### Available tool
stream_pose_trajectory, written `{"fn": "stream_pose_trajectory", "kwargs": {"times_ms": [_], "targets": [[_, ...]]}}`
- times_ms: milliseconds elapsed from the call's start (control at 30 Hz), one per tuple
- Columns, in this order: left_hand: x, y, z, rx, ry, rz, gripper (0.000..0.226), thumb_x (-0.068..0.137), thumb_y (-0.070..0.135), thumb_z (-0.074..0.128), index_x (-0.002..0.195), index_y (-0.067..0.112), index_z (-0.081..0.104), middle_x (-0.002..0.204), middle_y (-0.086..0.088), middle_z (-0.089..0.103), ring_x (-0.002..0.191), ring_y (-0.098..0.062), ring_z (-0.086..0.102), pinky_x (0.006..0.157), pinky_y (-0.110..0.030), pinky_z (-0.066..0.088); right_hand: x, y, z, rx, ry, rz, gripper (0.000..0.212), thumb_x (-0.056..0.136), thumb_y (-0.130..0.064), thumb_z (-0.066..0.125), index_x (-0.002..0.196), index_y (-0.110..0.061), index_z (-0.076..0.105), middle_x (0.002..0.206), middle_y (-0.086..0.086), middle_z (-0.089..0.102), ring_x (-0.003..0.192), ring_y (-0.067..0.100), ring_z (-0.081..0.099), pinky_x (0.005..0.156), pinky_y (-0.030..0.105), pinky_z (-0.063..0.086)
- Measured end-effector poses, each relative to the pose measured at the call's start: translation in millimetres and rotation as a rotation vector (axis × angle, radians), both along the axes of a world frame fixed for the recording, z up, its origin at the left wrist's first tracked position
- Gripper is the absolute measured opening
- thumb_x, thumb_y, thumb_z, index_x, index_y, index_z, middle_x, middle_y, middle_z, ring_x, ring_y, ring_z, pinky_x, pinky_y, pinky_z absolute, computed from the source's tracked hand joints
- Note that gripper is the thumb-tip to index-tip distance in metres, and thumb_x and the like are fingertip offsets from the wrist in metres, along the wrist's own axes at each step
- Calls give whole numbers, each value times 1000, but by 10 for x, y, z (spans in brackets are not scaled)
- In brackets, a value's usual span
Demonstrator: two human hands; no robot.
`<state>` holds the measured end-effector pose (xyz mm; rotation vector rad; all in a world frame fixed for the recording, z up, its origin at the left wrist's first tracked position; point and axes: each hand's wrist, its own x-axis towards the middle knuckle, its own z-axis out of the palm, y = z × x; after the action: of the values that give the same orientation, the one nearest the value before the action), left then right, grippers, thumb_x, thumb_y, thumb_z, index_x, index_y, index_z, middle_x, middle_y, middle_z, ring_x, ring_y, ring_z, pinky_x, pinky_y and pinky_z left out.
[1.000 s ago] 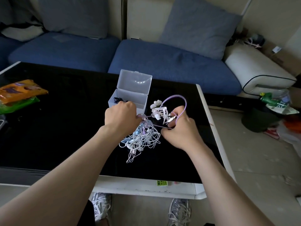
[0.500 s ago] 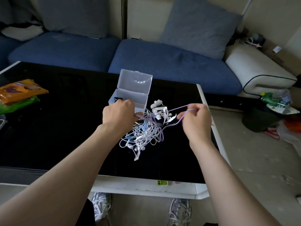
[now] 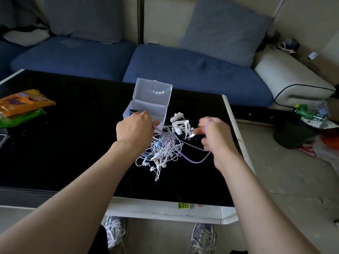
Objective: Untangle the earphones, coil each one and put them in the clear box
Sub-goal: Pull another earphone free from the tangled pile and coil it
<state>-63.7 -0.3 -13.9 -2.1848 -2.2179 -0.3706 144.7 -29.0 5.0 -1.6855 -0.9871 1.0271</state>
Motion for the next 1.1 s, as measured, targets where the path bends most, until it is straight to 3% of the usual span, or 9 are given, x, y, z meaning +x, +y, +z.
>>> {"fn": "stream_pose_trajectory", "kwargs": {"times_ms": [133,233,400,500,633,733,800,900,1100], "targets": [[39,-7,3,22,-48,-39,32,107,45,54,94,16,47,99,-5,61,75,-30,49,64,-38,40,-92,-80,-145,-62,-549,392,37,69,-51,60,84,-22,78,76,-4,75,76,16,69,74,33,55],[31,-1,20,-7,-91,-83,40,107,53,46,93,16,49,97,-5,60,83,-35,58,64,-38,40,-90,-60,-219,55,-450,494,31,81,-46,74,76,-15,76,66,11,61,64,13,48,60,31,41],[-2,5,-13,-161,-369,-297,31,105,48,52,89,22,59,90,3,65,86,-27,62,70,-42,53,-119,-21,-264,123,-381,444,39,91,-45,63,85,-8,73,73,18,67,64,31,56,65,51,49],[4,6,-4,-291,-443,-435,10,99,23,63,107,20,69,88,12,64,83,-14,62,67,-28,48,-119,6,-296,84,-362,491,39,103,-36,56,90,-2,67,67,13,56,62,31,48,64,43,43],[-9,8,-1,-282,-458,-514,19,98,34,71,116,27,69,87,17,64,80,-3,60,68,-17,44,-120,16,-278,94,-415,480,51,103,-40,63,80,5,53,64,3,34,61,15,31,61,33,29],[-31,24,-40,-270,-401,-559,11,102,41,66,107,33,71,81,15,62,76,-6,59,71,-27,51,-100,-15,-255,287,-617,458,65,97,-50,70,68,0,42,60,8,27,59,19,23,52,36,23],[-45,29,-56,-266,-320,-544,13,103,47,61,96,37,65,78,12,59,78,-14,58,72,-38,53,-82,-9,-285,397,-785,470,59,96,-45,72,65,-3,45,53,9,32,54,29,29,46,40,33],[-30,20,-44,-279,-265,-494,21,100,53,61,106,35,69,81,16,52,84,-17,55,71,-35,48,-53,7,-298,425,-903,501,49,94,-44,75,63,-9,59,50,5,45,52,31,47,47,40,44],[-5,-4,4,-296,-369,-477,12,97,30,59,102,24,67,78,10,62,78,-22,59,66,-35,45,-21,31,-279,404,-737,512,43,89,-46,80,79,-5,72,61,17,55,52,18,43,56,39,49]]}}
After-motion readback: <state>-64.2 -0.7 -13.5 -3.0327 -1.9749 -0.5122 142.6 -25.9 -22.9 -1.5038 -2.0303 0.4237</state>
